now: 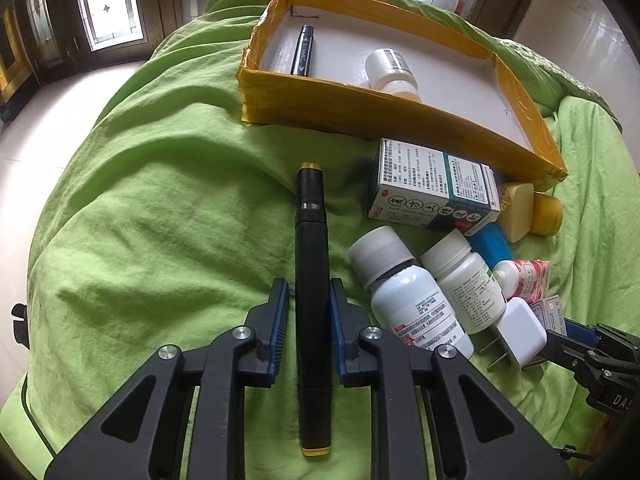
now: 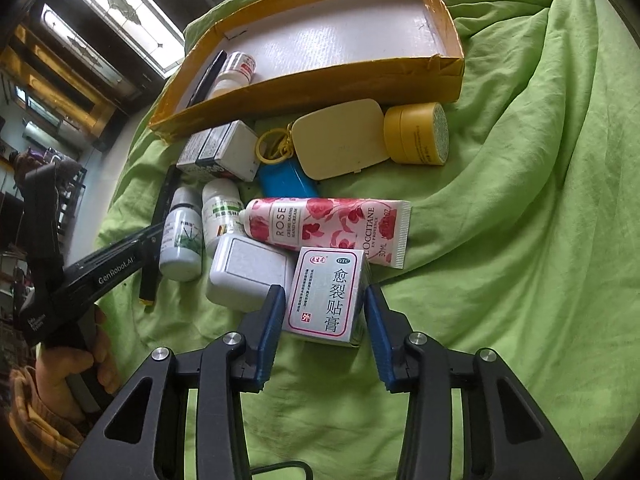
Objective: Organize rigid objects
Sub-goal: 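Grasp the yellow-capped black marker with the left tool while the right tool grasps the white-pink ointment box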
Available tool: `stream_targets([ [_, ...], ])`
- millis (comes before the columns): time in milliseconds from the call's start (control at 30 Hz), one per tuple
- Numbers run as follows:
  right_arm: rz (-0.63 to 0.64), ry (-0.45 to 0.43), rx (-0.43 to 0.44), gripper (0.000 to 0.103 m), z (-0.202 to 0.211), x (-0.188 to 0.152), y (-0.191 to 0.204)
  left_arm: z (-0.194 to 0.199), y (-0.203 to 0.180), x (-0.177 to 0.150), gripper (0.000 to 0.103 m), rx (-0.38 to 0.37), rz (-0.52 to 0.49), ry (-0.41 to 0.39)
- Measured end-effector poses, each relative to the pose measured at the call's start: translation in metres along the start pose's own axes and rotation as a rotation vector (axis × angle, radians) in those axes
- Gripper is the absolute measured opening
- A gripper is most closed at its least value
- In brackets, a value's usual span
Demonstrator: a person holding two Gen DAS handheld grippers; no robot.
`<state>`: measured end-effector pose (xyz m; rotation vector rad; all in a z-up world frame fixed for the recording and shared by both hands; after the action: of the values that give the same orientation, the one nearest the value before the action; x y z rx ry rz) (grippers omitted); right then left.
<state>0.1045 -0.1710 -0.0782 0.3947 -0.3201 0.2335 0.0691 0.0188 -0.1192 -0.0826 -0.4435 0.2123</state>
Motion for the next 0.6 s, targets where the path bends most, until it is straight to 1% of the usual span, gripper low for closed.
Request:
stream_targets([
  [133,0.013,-0.012,-0.01,0.036,0.0026,-0.0002,0.0014,0.0027,-0.0007,0.0006,0.012,-0.012,0.008,-0.013],
  [300,0.016,-0.038,-0.003,0.036,0.0077,0.0006,0.0032,0.0047,-0.0017,0.0001,0.012,-0.026,0.008,-0.016],
  [500,0.017,-0.014,-0.007,0.036,0.0018,-0.0024,0.0026,0.0017,-0.0001,-0.0002,0.012,-0.024,0.012,-0.001],
  [600,0.016,-0.015,-0.007,0.036,0.0021,-0.0021,0.0027,0.0036,0.0004,0.0015,0.012,-0.037,0.02,-0.013],
])
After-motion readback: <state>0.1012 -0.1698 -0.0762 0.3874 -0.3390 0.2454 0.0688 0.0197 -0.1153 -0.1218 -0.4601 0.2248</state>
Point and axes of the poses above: each gripper's, at about its wrist camera, not at the fingertips, and z roughly against the way its jaws point, y to its left, x to its top, the point moved 8 cm from there along -z, roughly the way its jaws point, and after that the axes turned 1 degree about y, right-handed, at the moved point
